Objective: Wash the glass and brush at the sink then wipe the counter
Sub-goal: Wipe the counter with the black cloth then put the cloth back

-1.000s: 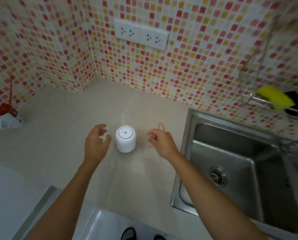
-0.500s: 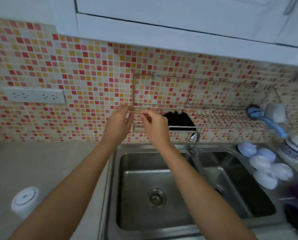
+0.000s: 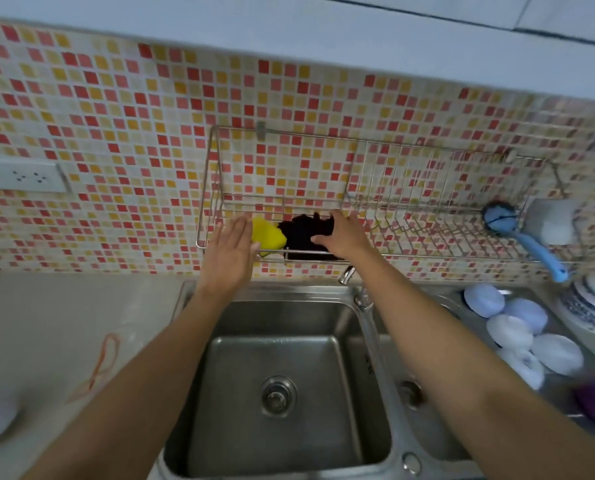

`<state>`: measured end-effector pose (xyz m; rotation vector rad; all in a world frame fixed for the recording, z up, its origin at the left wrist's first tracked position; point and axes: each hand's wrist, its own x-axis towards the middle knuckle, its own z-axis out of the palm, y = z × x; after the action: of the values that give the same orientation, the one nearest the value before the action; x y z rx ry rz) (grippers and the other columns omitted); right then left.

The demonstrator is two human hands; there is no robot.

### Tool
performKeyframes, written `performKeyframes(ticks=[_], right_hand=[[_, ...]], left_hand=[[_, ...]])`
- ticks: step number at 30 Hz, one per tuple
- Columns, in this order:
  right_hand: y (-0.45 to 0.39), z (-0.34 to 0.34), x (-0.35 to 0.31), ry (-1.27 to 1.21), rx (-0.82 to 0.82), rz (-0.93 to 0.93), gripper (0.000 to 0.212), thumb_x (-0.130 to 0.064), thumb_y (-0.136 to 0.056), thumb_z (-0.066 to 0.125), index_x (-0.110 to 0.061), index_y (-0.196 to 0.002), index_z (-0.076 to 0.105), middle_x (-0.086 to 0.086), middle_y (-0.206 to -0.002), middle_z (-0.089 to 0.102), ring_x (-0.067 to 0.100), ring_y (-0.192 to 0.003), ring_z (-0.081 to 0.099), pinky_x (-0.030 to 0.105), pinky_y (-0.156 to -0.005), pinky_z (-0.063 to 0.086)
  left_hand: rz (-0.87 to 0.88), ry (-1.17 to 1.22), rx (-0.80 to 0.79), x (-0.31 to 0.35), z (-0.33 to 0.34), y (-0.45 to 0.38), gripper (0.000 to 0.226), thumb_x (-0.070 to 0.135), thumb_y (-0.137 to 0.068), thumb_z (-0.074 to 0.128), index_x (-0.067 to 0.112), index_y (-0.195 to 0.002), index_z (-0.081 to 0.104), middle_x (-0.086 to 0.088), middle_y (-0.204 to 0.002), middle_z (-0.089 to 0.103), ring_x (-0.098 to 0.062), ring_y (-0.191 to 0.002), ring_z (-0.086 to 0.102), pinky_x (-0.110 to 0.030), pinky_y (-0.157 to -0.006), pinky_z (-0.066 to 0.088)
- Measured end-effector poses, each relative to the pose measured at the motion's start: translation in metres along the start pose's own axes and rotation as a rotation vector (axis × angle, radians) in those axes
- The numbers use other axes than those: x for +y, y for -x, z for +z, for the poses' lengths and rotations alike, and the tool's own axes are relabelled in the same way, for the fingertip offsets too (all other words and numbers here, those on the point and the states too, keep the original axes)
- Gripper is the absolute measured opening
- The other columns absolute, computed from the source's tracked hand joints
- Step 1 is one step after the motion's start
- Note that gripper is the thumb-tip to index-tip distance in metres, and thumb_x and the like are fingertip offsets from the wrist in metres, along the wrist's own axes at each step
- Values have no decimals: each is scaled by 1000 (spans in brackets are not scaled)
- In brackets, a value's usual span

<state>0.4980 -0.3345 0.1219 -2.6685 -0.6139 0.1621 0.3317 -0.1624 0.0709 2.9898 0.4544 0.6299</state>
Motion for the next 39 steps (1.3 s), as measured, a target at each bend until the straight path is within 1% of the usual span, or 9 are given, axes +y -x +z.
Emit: performKeyframes(ticks=[5, 11, 15, 19, 24, 27, 30, 36, 39], right_hand=[[-16, 7, -2, 114, -53, 75, 82, -61, -68, 75, -13, -130, 52, 7, -121, 62, 28, -106, 61, 33, -81, 52], [-13, 8, -3, -45, -7, 91, 54, -30, -75, 80, -8, -119, 58, 10, -115, 64, 27, -103, 62, 32, -77, 50], [-7, 0, -5, -44, -57, 84, 42, -29, -84, 71, -7, -117, 56, 11, -112, 63, 28, -100, 60, 33, -78, 50], [-4, -13, -7, -593, -94, 71, 40, -20, -91, 62, -9, -128, 50, 11, -120, 60, 21, -94, 56, 32, -78, 47], [17, -37, -18, -1326, -196, 149, 41, -35, -83, 72, -13, -117, 60, 12, -114, 67, 27, -99, 68, 43, -89, 55], [30, -47, -32, -1572, -302, 74, 25, -12, -89, 64, -14, -114, 63, 15, -107, 70, 31, -95, 69, 44, -76, 58], [49, -45, -59, -1677, -401, 49, 40, -4, -84, 67, -13, -123, 60, 16, -112, 69, 30, -97, 69, 41, -72, 59], [92, 4, -140, -1672, -645, 121, 30, -15, -88, 64, -9, -118, 62, 12, -108, 70, 26, -93, 69, 35, -65, 59], [116, 43, -178, -1592, -774, 135, 19, -14, -90, 61, -8, -107, 64, 9, -100, 72, 22, -86, 70, 32, -63, 58]], left_hand=[[-34, -3, -19, 0, 2, 2, 73, 55, -92, -17, 14, -150, -5, -1, -159, -10, -16, -147, -12, -35, -119, -11], [-77, -21, -18, 1, 5, 3, 73, 56, -91, -19, 16, -150, -8, 1, -157, -16, -16, -147, -16, -35, -118, -12], [-82, -1, -28, 2, 3, 4, 78, 57, -89, -20, 14, -152, -4, 0, -160, -11, -15, -148, -14, -35, -119, -11], [-100, 39, -59, 2, -2, 6, 75, 56, -92, -12, 13, -153, -2, -2, -161, -9, -15, -148, -13, -34, -119, -11], [-162, 240, -5, 4, -24, 11, 63, 47, -101, 8, 12, -154, 3, -2, -162, -4, -13, -148, -10, -33, -121, -4], [-176, 235, 81, 0, -46, 15, 60, 42, -103, 14, 11, -154, 5, -3, -162, -2, -14, -148, -7, -28, -120, -4], [-200, 209, 159, -6, -73, 24, 58, 42, -104, 21, 15, -154, 7, 1, -162, 0, -10, -147, -6, -26, -117, -4], [-301, 171, 483, -55, -110, 77, 33, 21, -101, 47, 12, -132, 54, -6, -143, 47, -22, -129, 46, -34, -104, 41], [-345, 150, 574, -100, -118, 121, 24, 13, -98, 50, 7, -118, 61, -8, -125, 57, -22, -112, 54, -29, -91, 45]])
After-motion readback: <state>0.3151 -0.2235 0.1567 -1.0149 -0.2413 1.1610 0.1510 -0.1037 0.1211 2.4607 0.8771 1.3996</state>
